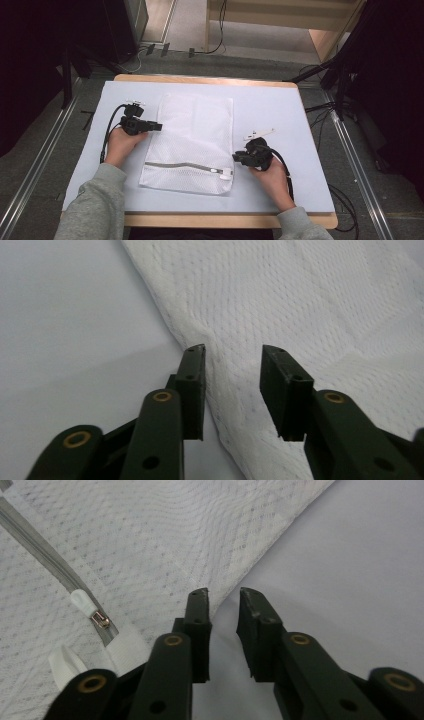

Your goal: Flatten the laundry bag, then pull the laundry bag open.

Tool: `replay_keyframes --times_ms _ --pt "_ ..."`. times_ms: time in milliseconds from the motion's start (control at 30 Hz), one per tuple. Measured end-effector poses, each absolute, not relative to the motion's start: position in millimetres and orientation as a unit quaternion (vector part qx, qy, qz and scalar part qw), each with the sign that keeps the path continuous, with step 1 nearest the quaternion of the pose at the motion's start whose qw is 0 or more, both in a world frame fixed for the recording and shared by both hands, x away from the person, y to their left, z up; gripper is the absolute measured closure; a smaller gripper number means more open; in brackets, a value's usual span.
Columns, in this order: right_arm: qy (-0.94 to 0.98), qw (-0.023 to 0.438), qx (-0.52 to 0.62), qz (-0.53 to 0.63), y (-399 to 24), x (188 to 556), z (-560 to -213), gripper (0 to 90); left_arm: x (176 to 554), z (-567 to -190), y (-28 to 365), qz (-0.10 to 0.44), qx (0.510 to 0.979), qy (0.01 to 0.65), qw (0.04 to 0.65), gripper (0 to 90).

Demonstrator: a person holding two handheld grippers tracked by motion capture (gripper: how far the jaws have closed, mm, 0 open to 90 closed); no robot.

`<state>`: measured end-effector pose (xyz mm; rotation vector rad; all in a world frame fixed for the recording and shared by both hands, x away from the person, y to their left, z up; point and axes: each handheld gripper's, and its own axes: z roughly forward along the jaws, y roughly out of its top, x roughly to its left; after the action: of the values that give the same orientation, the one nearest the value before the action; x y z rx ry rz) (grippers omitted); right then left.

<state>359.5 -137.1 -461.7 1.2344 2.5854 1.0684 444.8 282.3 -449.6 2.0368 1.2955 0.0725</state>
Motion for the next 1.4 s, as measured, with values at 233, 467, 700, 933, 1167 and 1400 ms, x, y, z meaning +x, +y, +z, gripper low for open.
replay_keyframes --times_ms 233,467,700,933,1167,1400 --pt "0.835 0.034 0.403 0.372 -142 355 -457 59.2 434 -439 279 0.024 0.803 0.48 0.352 48.9" --pt "0.828 0.025 0.405 0.387 -148 348 -454 53.8 424 -435 275 0.022 0.81 0.469 0.352 44.6" --pt "0.827 0.028 0.398 0.397 -150 339 -449 52.6 412 -426 269 0.024 0.813 0.454 0.363 43.2" --pt "0.824 0.031 0.398 0.403 -152 332 -447 52.4 397 -419 258 0.022 0.82 0.436 0.37 41.7" --pt "0.822 0.034 0.396 0.407 -154 326 -445 52.4 382 -411 243 0.024 0.832 0.409 0.375 40.1" --pt "0.824 0.034 0.393 0.407 -151 324 -445 52.5 367 -405 226 0.02 0.842 0.381 0.381 38.6"
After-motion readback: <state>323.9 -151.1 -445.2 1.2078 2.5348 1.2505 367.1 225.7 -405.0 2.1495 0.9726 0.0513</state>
